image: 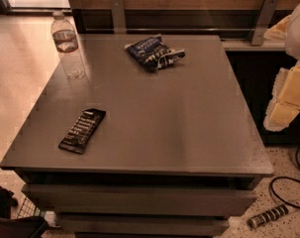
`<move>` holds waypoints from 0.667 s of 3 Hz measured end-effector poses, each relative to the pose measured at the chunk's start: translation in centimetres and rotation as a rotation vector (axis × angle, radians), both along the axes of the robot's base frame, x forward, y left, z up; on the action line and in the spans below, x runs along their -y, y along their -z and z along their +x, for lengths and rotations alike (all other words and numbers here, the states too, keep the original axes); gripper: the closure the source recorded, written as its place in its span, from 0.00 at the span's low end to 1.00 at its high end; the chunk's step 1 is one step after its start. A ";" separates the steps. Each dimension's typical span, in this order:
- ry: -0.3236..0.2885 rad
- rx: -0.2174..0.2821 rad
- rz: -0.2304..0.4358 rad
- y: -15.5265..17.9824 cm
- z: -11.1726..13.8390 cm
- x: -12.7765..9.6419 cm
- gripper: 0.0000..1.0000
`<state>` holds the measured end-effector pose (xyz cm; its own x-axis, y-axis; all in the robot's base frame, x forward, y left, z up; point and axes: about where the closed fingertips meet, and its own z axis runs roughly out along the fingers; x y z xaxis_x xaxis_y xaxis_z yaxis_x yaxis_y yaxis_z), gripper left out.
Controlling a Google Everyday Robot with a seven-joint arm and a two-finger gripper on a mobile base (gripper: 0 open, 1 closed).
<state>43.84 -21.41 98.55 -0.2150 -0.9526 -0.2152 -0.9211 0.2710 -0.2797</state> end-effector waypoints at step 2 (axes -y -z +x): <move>0.054 0.056 0.049 -0.4 2.2 -0.1 0.00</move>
Offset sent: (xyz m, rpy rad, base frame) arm 0.0480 0.0011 0.0045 0.1053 -0.1018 -0.1157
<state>46.03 -21.27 98.98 -0.2526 -0.9278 -0.2744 -0.8879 0.3350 -0.3153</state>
